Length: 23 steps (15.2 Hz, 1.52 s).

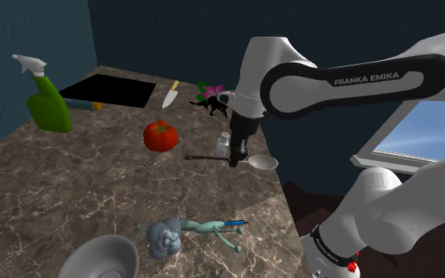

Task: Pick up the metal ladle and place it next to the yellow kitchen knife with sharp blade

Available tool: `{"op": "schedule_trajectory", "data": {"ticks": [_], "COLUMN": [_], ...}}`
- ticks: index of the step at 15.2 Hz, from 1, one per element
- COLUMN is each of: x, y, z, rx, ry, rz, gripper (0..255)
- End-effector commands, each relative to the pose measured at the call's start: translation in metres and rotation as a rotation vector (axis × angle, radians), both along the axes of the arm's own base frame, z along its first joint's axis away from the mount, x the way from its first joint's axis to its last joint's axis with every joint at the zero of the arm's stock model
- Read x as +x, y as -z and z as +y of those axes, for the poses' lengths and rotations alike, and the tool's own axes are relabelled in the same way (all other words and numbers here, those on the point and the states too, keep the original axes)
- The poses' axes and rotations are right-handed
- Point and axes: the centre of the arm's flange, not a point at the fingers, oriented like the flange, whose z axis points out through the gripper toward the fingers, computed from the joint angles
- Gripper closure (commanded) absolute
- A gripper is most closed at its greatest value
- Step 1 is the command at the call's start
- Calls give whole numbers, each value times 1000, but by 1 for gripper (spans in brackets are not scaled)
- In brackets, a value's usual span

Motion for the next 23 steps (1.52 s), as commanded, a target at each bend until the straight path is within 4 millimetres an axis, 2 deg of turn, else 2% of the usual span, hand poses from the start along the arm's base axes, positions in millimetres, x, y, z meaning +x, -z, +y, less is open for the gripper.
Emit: {"op": "schedule_trajectory", "data": {"ticks": [1,2,23], "x": [0,0,259], "y": [-11,-15,2], "z": [0,0,-100], "rx": [0,0,0], "ry": [0,0,0], "rz": [0,0,0], "gripper": [255,255,255]}}
